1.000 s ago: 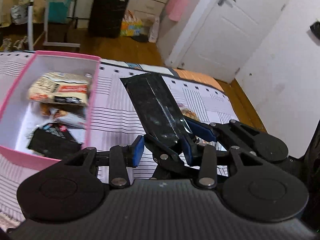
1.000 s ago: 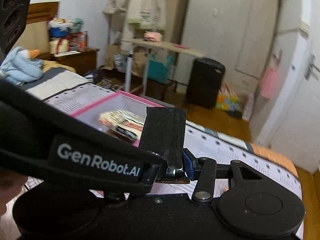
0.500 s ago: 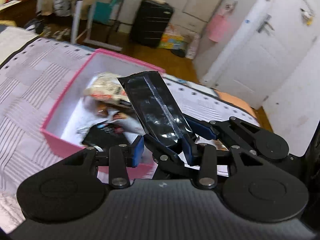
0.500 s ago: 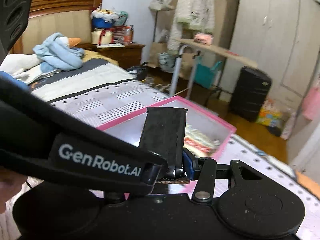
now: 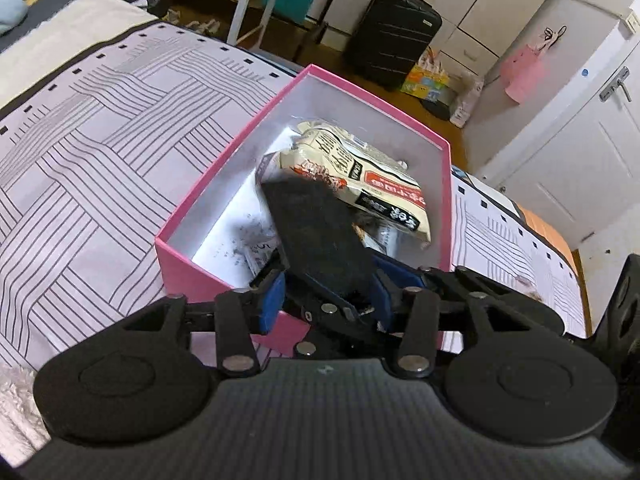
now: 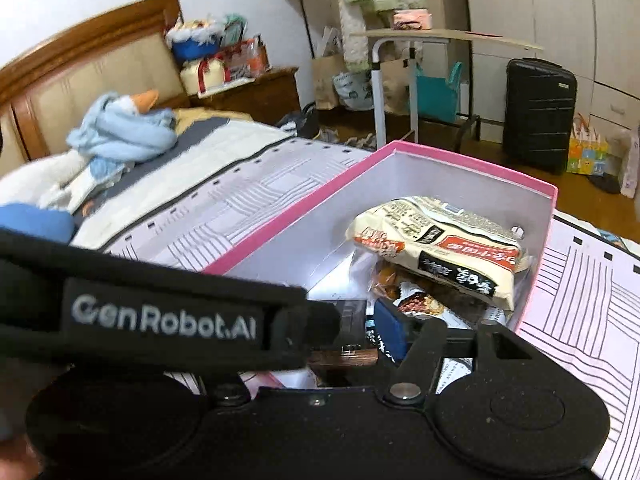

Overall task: Organize snacks
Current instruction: 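Carry the black packet into the pink box and open the left gripper, then grasp the clear bag of candy eggs with the left gripper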

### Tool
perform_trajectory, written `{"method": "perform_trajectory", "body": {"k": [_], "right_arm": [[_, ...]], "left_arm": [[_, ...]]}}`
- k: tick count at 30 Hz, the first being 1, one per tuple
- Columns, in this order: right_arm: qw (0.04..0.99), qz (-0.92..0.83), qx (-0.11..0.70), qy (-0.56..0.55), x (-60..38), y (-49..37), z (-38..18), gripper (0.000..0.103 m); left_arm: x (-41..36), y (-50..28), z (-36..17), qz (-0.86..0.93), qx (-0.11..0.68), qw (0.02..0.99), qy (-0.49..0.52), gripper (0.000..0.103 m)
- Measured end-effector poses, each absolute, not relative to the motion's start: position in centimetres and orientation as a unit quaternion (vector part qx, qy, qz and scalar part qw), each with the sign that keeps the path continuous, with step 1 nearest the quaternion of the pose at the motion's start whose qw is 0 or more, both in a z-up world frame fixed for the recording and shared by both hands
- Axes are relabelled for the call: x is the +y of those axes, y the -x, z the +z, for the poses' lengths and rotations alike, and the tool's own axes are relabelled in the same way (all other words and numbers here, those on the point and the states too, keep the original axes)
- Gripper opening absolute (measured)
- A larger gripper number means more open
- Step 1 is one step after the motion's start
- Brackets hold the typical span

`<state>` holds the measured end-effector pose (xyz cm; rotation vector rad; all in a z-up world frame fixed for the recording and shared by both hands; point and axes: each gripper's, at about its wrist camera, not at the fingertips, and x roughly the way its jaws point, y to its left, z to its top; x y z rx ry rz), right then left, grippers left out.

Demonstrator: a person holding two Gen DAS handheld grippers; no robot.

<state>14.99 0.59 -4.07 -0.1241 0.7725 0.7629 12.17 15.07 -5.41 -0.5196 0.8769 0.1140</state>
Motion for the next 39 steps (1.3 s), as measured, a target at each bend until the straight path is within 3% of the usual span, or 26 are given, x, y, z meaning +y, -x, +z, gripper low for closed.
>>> {"method": "perform_trajectory", "body": {"k": [5, 14, 17, 22, 29, 39], "right_arm": [[0.864, 0.346, 0.361, 0.056, -2.2, -13.6, -2.3, 0.072], [0.881, 0.31, 0.358, 0.018, -11.5, -11.0, 1.8, 0.074], [0.891, 0.289, 0.348, 0.042, -14.6, -10.2, 3.2, 0.082], [0.906, 0.261, 0.33, 0.04, -18.9, -9.2, 4.7, 0.083], [0.903, 0.232, 0.354, 0.07, -23.3, -9.2, 0.2, 0.083], [0.9, 0.217, 0.362, 0.113, -29.8, -14.6, -4.9, 0.084]], "left_arm": [[14.8, -11.4, -4.8, 0.065, 0.407, 0.878, 0.243, 0.062], [11.9, -8.6, -0.7, -0.01, 0.367, 0.902, 0.227, 0.062], [10.2, -7.9, 0.5, -0.043, 0.36, 0.905, 0.224, 0.061], [6.4, -7.6, 2.0, -0.089, 0.363, 0.904, 0.208, 0.061], [0.7, -8.4, 1.6, -0.148, 0.365, 0.901, 0.181, 0.066], [-7.8, -14.6, -4.0, -0.186, 0.457, 0.86, 0.129, 0.066]]}}
